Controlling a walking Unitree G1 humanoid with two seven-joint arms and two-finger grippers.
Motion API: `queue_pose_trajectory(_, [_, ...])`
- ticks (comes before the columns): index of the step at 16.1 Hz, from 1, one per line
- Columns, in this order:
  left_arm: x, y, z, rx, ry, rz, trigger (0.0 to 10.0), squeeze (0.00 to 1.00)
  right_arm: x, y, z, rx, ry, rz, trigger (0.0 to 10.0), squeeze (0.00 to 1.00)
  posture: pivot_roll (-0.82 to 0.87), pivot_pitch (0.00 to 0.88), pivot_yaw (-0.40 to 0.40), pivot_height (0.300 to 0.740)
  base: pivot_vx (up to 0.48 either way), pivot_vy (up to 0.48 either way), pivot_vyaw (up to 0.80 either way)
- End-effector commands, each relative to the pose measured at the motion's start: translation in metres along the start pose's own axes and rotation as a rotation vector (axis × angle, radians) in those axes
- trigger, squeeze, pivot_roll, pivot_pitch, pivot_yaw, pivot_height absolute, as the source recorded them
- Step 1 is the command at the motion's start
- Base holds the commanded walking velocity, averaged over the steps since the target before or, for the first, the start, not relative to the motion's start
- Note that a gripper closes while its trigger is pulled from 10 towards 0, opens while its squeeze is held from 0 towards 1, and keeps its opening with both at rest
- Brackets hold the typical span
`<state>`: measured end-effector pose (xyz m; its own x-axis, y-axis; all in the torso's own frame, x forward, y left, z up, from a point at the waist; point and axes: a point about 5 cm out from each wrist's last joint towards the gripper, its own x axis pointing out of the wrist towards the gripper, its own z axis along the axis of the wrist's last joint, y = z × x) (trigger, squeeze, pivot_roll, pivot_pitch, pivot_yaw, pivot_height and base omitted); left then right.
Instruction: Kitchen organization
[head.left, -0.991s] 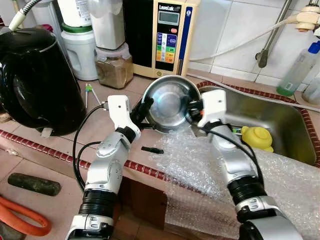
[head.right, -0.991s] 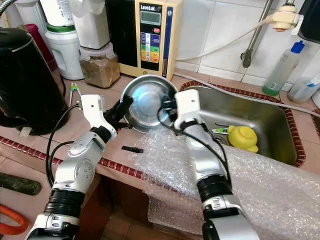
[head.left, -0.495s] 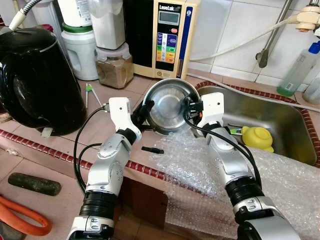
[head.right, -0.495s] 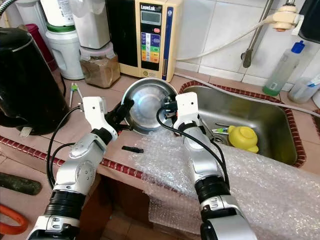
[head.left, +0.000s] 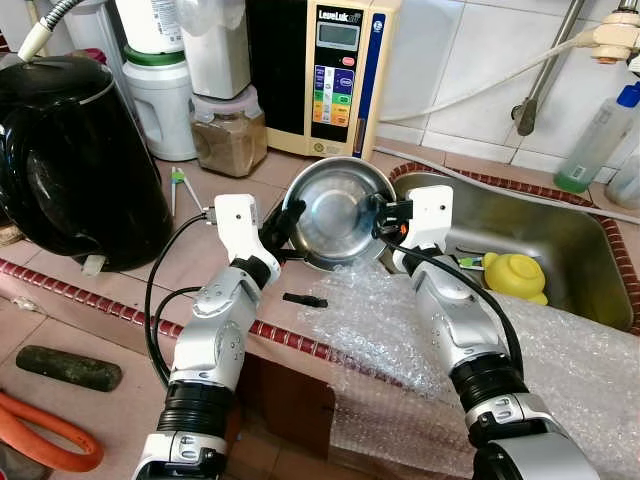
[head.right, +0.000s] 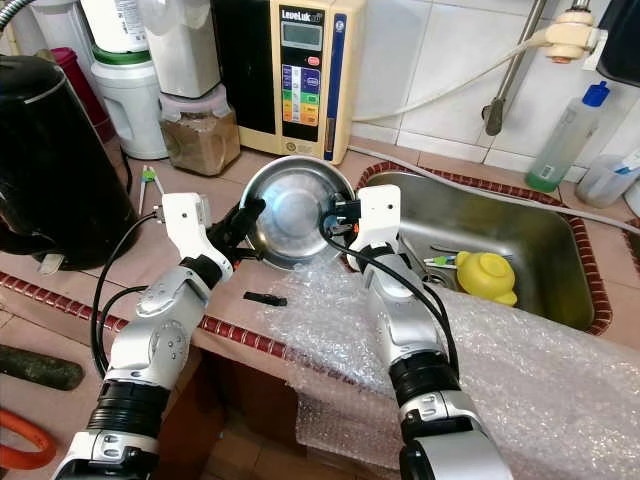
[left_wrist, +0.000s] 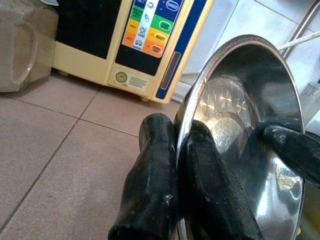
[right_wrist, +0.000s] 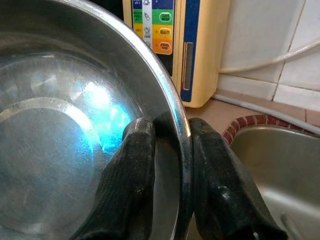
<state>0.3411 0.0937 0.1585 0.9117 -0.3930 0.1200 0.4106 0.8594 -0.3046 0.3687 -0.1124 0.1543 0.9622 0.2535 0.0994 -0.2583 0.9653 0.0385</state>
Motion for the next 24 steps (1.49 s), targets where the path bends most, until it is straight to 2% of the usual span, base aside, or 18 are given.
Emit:
queue_pose_trajectory(1, [0.003,-0.018,0.018,-0.01,-0.101,-0.135,0.0,0.0,-0.011,-0.041,-0.013,0.089,0.076,-0.218,0.0,0.0,0.2,0.0,-0.014,0.74,0.0,0.0,0.0])
queue_pose_trajectory(11, [0.001,-0.028,0.015,0.03,-0.097,-0.238,0.0,0.0,-0.015,-0.047,-0.02,0.189,0.116,-0.244,0.0,0.0,0.19,0.0,-0.012,0.74,0.0,0.0,0.0])
queue_pose_trajectory(12, [0.001,-0.029,0.015,0.028,-0.095,-0.245,2.2,0.0,-0.015,-0.047,-0.02,0.191,0.116,-0.247,0.0,0.0,0.19,0.0,-0.012,0.74,0.0,0.0,0.0])
queue_pose_trajectory(13, [0.001,-0.033,0.013,0.04,-0.084,-0.269,10.0,1.0,-0.016,-0.05,-0.021,0.188,0.12,-0.27,0.0,0.0,0.19,0.0,-0.011,0.74,0.0,0.0,0.0])
queue_pose_trajectory(16, [0.0,-0.037,0.007,0.039,-0.061,-0.302,10.0,1.0,-0.017,-0.053,-0.021,0.176,0.121,-0.313,0.0,0.0,0.19,0.0,-0.009,0.74,0.0,0.0,0.0])
queue_pose_trajectory(17, [-0.002,-0.037,0.002,0.035,-0.04,-0.309,10.0,1.0,-0.019,-0.058,-0.022,0.171,0.121,-0.352,0.0,0.0,0.19,0.0,-0.011,0.74,0.0,0.0,0.0])
queue_pose_trajectory(18, [-0.009,-0.041,-0.012,0.053,0.014,-0.348,10.0,1.0,-0.026,-0.07,-0.03,0.178,0.144,-0.457,0.0,0.0,0.19,0.0,-0.01,0.74,0.0,0.0,0.0])
queue_pose_trajectory(24, [-0.013,-0.041,-0.017,0.073,0.034,-0.365,10.0,1.0,-0.029,-0.083,-0.027,0.149,0.142,-0.567,0.0,0.0,0.19,0.0,-0.015,0.74,0.0,0.0,0.0])
